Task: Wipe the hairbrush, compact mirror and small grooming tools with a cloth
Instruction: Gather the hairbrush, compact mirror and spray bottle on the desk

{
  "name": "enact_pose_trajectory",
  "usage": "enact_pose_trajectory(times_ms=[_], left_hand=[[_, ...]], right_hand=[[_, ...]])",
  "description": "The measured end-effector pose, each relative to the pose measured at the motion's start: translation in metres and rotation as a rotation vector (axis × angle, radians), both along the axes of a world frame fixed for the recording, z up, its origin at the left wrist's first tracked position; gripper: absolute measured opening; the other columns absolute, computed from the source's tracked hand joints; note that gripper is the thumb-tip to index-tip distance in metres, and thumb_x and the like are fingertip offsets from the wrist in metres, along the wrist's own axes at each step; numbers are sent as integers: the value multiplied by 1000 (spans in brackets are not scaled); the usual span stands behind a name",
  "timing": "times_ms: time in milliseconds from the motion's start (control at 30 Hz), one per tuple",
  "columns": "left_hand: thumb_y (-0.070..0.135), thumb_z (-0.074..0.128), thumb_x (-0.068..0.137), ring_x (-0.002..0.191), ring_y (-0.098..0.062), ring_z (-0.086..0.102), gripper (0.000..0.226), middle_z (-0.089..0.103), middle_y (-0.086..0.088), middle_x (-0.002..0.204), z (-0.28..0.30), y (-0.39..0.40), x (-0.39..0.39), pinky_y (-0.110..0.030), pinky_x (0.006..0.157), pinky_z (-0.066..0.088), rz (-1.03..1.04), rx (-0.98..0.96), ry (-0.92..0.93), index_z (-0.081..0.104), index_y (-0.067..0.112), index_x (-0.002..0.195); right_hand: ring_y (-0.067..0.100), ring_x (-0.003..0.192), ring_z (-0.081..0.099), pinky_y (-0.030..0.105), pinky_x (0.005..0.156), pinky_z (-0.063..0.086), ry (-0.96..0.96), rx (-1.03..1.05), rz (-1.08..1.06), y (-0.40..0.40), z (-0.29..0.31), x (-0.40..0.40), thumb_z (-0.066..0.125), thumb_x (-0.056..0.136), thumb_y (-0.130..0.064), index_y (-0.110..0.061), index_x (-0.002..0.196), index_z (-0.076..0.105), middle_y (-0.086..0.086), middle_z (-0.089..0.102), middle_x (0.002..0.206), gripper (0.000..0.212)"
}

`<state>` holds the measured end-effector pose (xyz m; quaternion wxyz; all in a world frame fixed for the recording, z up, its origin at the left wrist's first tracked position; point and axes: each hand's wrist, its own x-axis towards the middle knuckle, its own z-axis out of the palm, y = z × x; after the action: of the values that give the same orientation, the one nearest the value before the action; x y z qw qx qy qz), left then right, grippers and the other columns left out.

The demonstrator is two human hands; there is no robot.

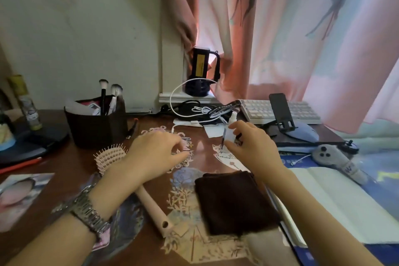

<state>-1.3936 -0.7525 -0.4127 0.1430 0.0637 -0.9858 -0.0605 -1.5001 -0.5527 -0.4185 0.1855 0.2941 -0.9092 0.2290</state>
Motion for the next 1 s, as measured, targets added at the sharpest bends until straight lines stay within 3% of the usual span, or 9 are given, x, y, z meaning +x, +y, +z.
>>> enact_pose_trajectory(times_ms=[100,267,433,600,700,867,1000], left_hand=[[59,49,86,94,-12,59,32,65,13,101,-4,7,-17,-27,69,42,-11,13,-61,64,34,100],[59,47,87,91,-8,58,30,64,16,100,-18,10,-26,-27,70,45,0,1,-132,63,35,97],[58,48,88,92,-6,57,30,63,17,103,-28,8,-23,-24,67,42,33,22,-168,63,36,101],[60,50,85,91,-6,60,30,65,17,98,-31,0,-22,-29,74,52,88,34,-165,65,36,96],[59,51,85,91,-6,60,30,65,17,97,-29,-1,-19,-28,73,51,98,31,-158,65,36,96],[60,50,85,89,-5,60,29,64,19,95,-29,-1,-13,-30,74,53,90,59,-169,65,36,94],[62,50,84,89,-6,60,30,60,20,88,-28,-6,-4,-29,72,52,104,59,-162,65,37,92]], right_hand=[[22,102,58,37,74,52,-15,-73,-20,5,-10,-24,66,82,-32,-24,123,50,-1,58,115,44],[23,105,53,30,63,43,-32,-149,-18,8,-26,-59,67,81,-25,-25,132,41,2,50,124,57],[23,93,55,30,63,41,-27,-226,51,-5,-35,-70,58,89,-28,-27,135,37,3,48,123,51],[28,94,56,28,59,36,-51,-159,63,-14,-43,-86,64,83,-22,-27,138,34,5,44,128,62],[31,92,57,30,60,36,-83,-200,74,-18,-47,-90,59,88,-20,-26,136,33,9,48,122,55],[32,66,54,33,57,37,-186,-300,116,-26,-59,-95,54,89,-18,-35,126,20,13,59,91,53],[30,67,56,36,61,38,-216,-395,101,-32,-64,-96,36,100,-35,-38,125,22,7,58,87,30]])
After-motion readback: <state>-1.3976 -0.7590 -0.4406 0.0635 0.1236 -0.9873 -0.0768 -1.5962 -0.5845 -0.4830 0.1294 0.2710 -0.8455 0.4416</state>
